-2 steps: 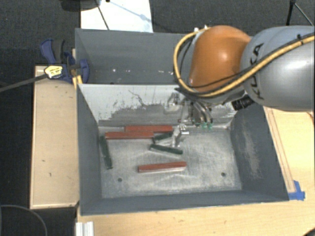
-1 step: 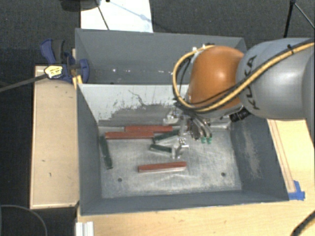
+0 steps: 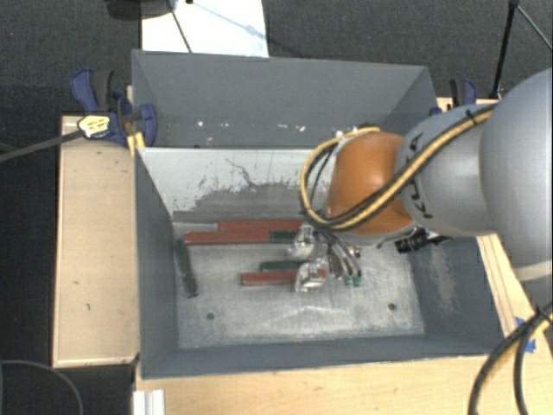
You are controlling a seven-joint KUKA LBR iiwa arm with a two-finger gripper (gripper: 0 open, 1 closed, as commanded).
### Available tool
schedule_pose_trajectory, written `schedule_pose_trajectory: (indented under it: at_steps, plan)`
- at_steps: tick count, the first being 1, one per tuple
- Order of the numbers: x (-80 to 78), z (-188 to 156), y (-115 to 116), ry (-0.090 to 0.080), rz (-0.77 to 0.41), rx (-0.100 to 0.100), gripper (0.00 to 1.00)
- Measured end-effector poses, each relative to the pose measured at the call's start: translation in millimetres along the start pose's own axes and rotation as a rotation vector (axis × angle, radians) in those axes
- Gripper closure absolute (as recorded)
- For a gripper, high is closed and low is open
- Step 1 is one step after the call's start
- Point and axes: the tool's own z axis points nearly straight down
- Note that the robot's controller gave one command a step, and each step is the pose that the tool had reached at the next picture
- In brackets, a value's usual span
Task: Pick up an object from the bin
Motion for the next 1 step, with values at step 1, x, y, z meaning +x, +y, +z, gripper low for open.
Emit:
schedule_pose_trajectory:
  at_steps: [1]
  plan:
    - [0.0, 0.0, 0.0, 0.000, 0.001, 0.000, 1.00]
